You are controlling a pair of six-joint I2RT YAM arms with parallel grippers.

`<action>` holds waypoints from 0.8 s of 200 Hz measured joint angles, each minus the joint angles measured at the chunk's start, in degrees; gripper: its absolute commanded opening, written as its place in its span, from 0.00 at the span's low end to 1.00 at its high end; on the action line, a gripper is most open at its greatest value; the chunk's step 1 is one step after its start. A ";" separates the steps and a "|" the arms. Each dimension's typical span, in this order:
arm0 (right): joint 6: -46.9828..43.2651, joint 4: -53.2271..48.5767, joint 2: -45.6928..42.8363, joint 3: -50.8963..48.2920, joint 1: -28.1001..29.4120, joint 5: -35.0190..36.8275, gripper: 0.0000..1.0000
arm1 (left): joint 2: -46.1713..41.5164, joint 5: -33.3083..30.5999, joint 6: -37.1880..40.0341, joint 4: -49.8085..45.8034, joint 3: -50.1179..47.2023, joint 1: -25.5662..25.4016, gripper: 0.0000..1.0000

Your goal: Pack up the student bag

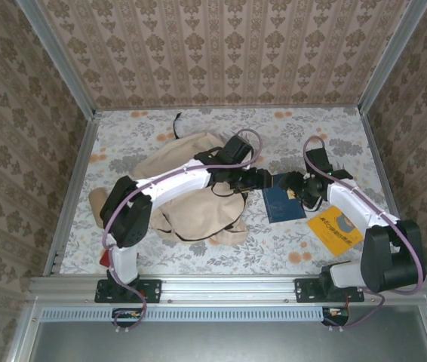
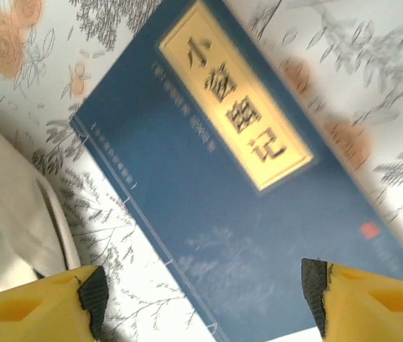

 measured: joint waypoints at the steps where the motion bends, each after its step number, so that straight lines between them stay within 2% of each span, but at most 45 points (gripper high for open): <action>1: -0.07 0.00 0.09 0.04 -0.11 0.00 0.71 | 0.09 0.00 0.02 0.00 0.04 -0.04 0.65; 34: -5.53 -0.22 7.58 1.46 -4.24 0.04 0.59 | 4.42 0.04 -1.70 -0.50 2.40 -2.64 0.58; 76: -10.80 -1.57 13.09 4.35 -4.70 0.94 0.58 | 8.90 -0.31 -2.64 -1.38 4.79 -5.42 0.50; 108: -13.60 -1.70 15.32 6.08 -4.70 1.60 0.57 | 11.76 -2.08 -3.61 -1.92 5.99 -5.33 0.43; 160: -15.65 -2.10 17.07 6.29 -4.70 1.49 0.55 | 15.63 -3.67 -5.90 -1.70 6.62 -5.05 0.38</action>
